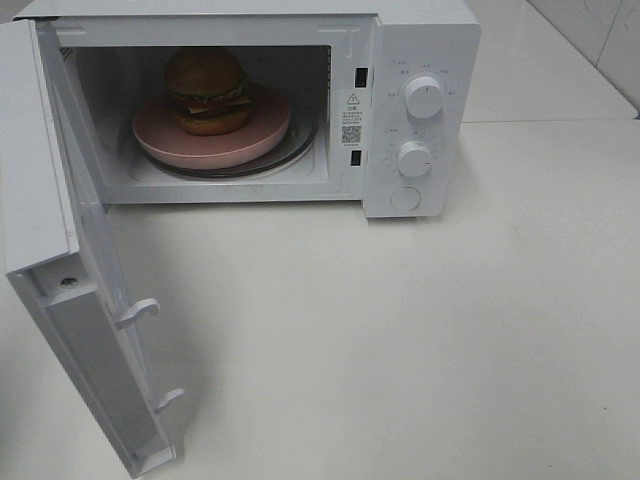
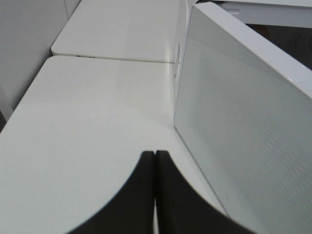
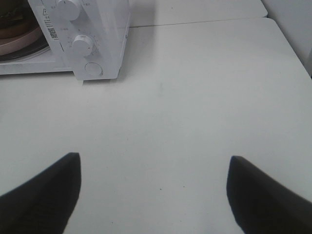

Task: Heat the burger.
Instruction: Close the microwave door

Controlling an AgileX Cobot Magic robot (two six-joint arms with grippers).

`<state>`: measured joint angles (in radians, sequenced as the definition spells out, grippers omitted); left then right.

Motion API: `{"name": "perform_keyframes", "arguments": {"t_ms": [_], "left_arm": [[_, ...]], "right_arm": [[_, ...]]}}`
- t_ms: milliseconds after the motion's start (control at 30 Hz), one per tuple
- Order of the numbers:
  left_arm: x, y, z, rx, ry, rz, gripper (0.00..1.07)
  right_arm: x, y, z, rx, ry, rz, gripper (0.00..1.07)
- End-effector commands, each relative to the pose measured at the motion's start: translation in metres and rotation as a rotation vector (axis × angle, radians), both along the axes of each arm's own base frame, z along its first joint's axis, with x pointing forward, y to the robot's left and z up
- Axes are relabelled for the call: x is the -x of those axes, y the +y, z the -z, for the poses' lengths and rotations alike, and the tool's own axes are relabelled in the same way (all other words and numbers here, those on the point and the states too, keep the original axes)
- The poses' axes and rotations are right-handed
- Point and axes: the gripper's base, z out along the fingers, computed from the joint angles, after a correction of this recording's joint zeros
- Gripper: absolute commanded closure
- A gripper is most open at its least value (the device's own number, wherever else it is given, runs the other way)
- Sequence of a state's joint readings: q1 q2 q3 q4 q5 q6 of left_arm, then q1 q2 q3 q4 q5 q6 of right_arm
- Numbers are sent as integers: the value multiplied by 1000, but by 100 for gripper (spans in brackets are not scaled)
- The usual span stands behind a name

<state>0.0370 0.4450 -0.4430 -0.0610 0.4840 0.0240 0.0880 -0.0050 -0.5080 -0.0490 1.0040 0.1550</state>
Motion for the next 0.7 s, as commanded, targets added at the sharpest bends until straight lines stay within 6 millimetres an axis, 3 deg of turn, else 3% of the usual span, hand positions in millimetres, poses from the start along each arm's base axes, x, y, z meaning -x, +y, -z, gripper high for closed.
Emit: {"name": "perform_keyframes", "arguments": {"t_ms": [33,133,467,700], "left_arm": [[-15,1,7,17,-104,-17,107],[-17,2,10,16,-124,-21,107],[-34,6,53,-1,-289,-58,107],[-49,6,64,-33,-278,-40,107]], "right_arm": [[3,0,1,-1,-21,0,31],[3,0,1,-1,-21,0,31],[3,0,1,-1,-21,0,31],[3,0,1,-1,-21,0,31]]}}
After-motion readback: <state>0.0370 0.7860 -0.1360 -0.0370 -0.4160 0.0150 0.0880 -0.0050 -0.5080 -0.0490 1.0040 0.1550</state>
